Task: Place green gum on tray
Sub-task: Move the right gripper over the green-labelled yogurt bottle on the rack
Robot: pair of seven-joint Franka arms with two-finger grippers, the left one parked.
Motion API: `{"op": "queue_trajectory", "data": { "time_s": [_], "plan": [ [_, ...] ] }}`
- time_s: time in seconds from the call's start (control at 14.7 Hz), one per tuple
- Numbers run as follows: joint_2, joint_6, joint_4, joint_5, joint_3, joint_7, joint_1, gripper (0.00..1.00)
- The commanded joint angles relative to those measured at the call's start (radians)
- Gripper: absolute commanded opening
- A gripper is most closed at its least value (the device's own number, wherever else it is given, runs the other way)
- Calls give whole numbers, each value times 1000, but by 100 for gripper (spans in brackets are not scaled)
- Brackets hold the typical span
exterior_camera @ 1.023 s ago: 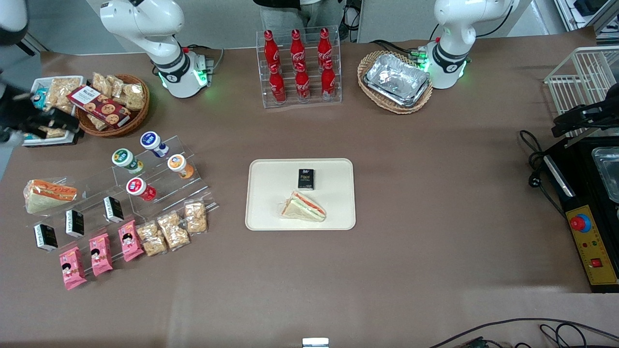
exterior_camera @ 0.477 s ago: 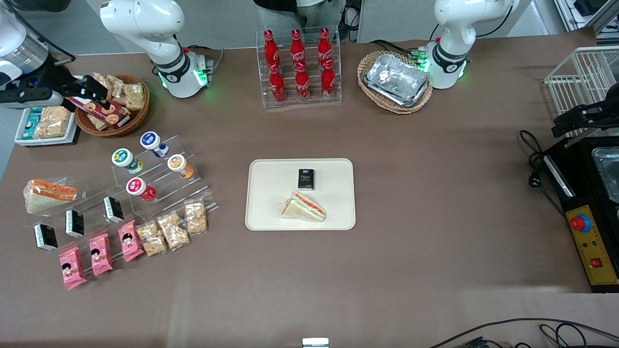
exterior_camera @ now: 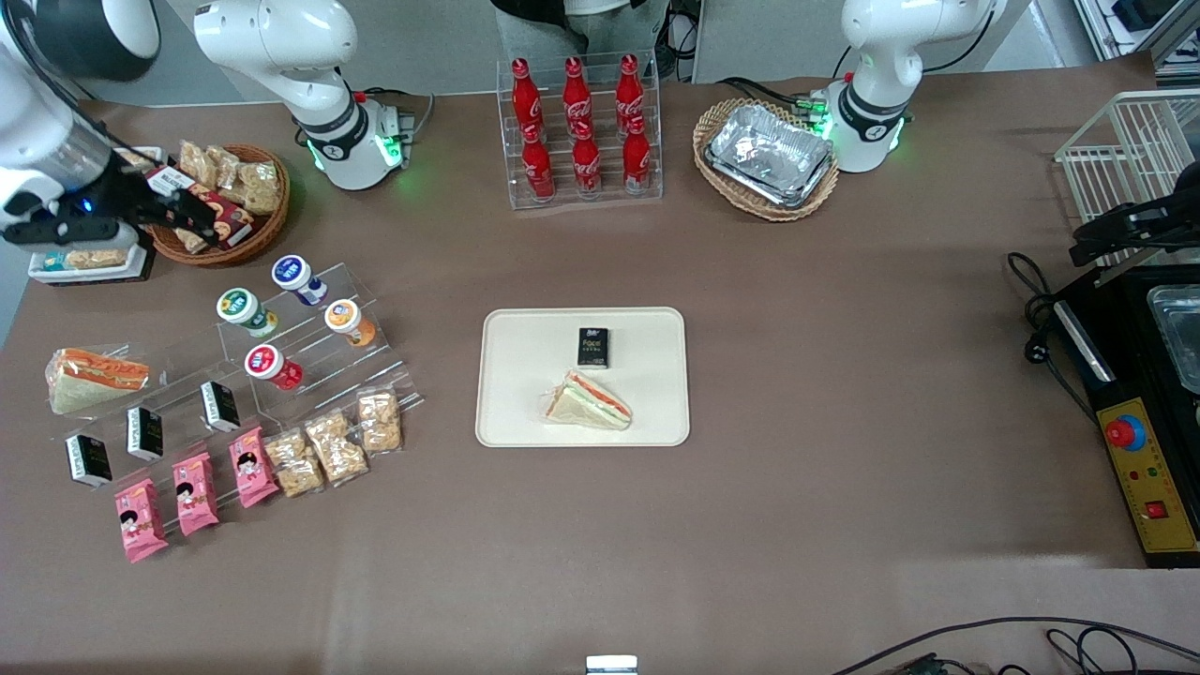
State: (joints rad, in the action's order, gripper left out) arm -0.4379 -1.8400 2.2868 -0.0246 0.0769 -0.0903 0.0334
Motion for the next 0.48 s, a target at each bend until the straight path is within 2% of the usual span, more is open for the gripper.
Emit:
{"op": "queue_trajectory", "data": {
  "time_s": [0.0, 0.41],
  "plan": [
    [83, -160, 71, -14, 1, -16, 26, 100],
    [134, -355, 197, -14, 1, -22, 28, 100]
  ]
}}
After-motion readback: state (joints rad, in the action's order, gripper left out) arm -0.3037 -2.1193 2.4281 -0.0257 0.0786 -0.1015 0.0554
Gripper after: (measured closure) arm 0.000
